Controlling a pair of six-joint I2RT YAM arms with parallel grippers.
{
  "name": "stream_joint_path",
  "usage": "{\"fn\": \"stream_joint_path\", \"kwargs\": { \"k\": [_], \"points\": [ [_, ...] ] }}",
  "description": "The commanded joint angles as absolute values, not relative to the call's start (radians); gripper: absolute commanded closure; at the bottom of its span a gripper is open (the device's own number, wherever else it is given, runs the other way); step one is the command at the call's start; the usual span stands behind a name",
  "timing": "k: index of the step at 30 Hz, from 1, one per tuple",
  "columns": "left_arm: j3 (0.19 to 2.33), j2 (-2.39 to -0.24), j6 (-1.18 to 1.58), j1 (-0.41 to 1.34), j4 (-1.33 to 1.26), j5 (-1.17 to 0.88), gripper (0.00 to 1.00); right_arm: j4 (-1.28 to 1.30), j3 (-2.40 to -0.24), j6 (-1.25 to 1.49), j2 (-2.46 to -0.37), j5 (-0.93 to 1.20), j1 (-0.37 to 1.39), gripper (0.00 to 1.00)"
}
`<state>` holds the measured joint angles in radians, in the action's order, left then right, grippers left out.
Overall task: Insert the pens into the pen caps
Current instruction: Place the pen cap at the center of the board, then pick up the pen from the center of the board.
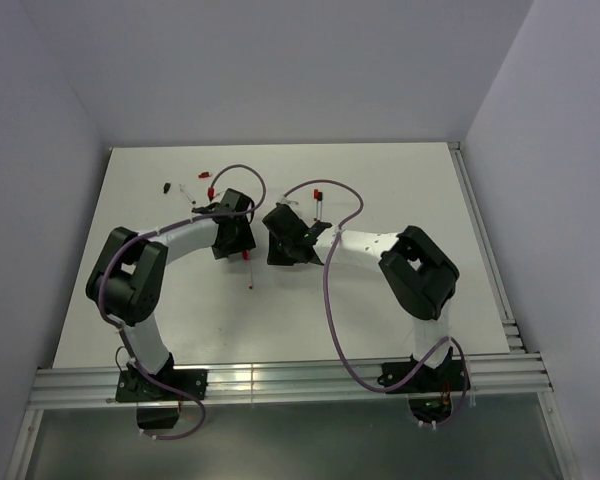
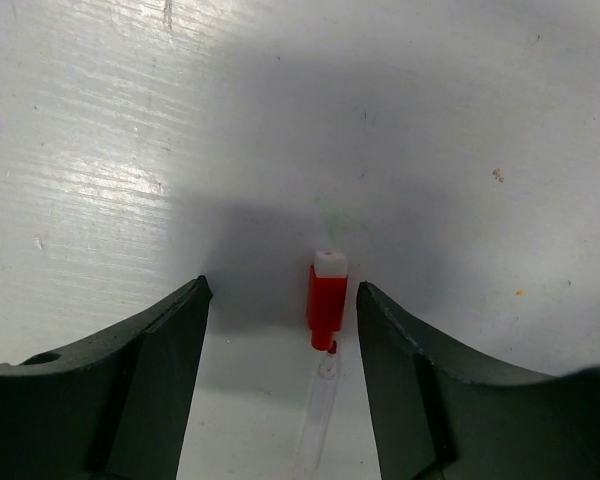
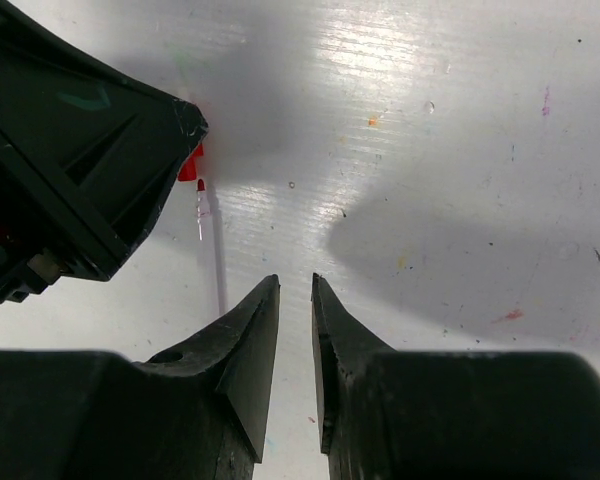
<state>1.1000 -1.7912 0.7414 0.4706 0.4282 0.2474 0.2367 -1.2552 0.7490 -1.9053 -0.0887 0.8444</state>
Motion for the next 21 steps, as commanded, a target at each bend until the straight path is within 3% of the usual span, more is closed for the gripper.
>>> {"fn": "stream_joint_path", "kwargs": {
  "k": [1, 21],
  "points": [
    [1.089, -1.767, 0.741, 0.465, 0.44, 0.199, 0.35, 0.201, -1.253, 0.735, -1.838, -0.104, 0.845, 0.73],
    [1.002, -1.635, 0.756, 0.581, 0.508, 0.259, 0.45, 0.186, -1.157, 0.752, -1.712, -0.147, 0.842, 0.73]
  ]
}}
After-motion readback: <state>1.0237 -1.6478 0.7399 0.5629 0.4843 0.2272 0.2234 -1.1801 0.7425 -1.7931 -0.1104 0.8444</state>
